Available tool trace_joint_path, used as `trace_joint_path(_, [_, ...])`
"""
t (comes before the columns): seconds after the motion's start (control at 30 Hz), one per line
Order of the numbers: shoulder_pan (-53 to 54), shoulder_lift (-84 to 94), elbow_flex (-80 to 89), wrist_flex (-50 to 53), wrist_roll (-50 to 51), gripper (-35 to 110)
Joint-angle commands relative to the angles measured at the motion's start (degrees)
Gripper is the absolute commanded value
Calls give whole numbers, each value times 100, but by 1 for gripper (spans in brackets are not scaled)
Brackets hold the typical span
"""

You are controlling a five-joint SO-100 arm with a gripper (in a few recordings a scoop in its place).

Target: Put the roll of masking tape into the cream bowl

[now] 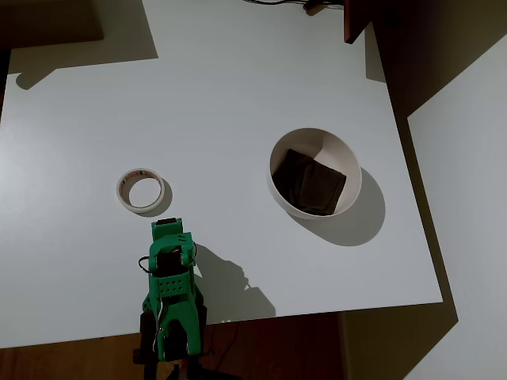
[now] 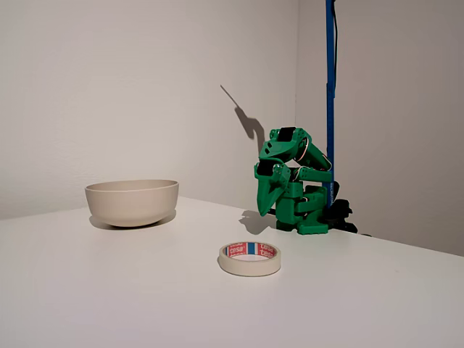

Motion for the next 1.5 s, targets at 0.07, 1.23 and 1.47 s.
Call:
trace_joint_path(0.07, [-35, 35, 26, 26, 97, -8])
trace_joint_path(1.23, [-53, 35, 26, 26, 79, -8])
trace_joint_path(1.47, [-26, 35, 26, -97, 105, -8])
